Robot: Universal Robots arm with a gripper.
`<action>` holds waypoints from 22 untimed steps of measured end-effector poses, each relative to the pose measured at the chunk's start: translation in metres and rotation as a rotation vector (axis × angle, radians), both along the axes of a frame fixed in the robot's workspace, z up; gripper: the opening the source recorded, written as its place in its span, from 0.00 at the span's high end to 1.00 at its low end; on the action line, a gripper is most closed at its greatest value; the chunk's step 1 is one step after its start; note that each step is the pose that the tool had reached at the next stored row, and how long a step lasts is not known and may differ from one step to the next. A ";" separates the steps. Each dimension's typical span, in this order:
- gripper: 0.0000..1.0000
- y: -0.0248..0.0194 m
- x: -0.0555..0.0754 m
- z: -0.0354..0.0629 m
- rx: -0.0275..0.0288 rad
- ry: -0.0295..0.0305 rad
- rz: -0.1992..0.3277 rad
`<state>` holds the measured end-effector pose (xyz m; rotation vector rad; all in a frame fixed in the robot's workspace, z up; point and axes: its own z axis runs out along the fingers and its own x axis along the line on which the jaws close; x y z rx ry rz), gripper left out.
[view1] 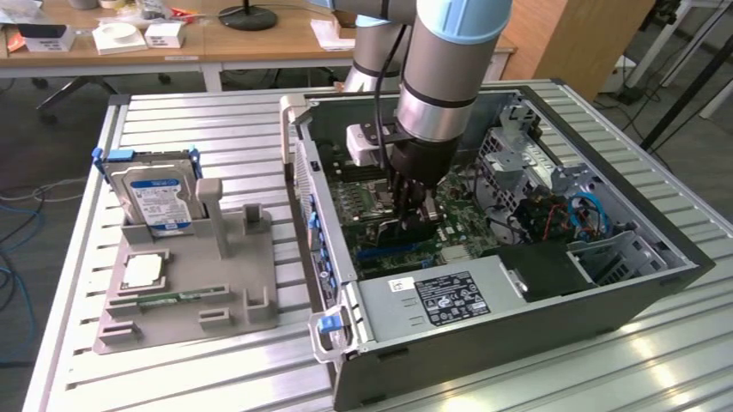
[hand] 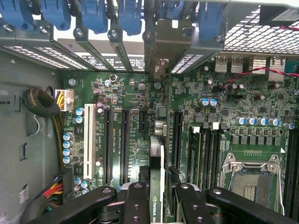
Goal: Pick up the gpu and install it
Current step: 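Insert the gpu into the slot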
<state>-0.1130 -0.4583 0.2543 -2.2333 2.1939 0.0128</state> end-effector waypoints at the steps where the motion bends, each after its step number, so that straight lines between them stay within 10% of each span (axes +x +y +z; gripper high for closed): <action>1: 0.73 0.0000 0.000 0.0000 0.0000 0.0000 0.000; 22: 0.73 0.0000 0.000 -0.0009 0.0000 0.0000 0.000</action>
